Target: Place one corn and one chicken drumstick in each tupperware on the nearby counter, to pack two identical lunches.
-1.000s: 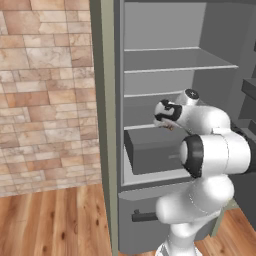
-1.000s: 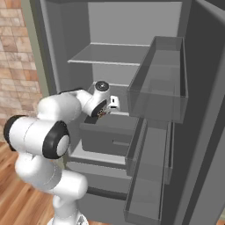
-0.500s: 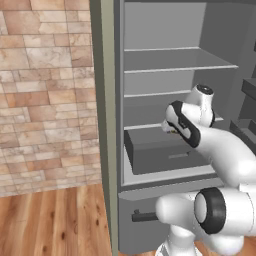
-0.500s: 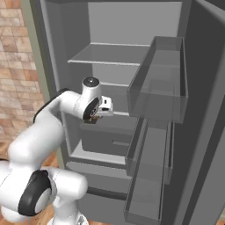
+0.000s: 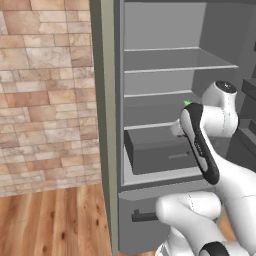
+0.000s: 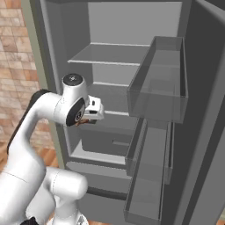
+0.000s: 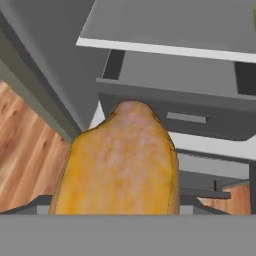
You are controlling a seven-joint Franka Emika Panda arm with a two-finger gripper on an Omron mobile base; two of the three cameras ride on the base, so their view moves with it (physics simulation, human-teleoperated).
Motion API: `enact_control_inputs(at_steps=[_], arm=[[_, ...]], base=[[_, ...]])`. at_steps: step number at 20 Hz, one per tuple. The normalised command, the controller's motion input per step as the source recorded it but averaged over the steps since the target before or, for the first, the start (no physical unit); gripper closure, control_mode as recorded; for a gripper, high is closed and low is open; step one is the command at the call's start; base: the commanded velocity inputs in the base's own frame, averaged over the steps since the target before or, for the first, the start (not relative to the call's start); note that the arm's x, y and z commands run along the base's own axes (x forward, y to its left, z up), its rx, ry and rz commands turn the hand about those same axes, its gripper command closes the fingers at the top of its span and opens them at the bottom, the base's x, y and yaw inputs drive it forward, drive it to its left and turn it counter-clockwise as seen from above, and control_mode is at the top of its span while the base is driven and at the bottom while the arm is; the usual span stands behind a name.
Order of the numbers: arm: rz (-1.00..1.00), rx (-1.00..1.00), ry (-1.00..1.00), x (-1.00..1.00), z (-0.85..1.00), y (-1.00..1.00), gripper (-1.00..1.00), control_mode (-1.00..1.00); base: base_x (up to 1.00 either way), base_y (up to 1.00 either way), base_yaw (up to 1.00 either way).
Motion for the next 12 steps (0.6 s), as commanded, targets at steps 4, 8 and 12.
enact_control_inputs(at_steps=[4, 8, 12], arm=[[0.00, -0.01, 0.00, -0.76, 0.41, 0.18, 1.00, -1.00], [0.00, -0.02, 0.02, -0.73, 0.34, 0.13, 1.00, -1.00], [0.00, -0.02, 0.06, -0.59, 0.07, 0.17, 1.00, 1.00]], base=[[0.00, 0.00, 0.00], [0.00, 0.00, 0.00], [-0.21, 0.07, 0.00]])
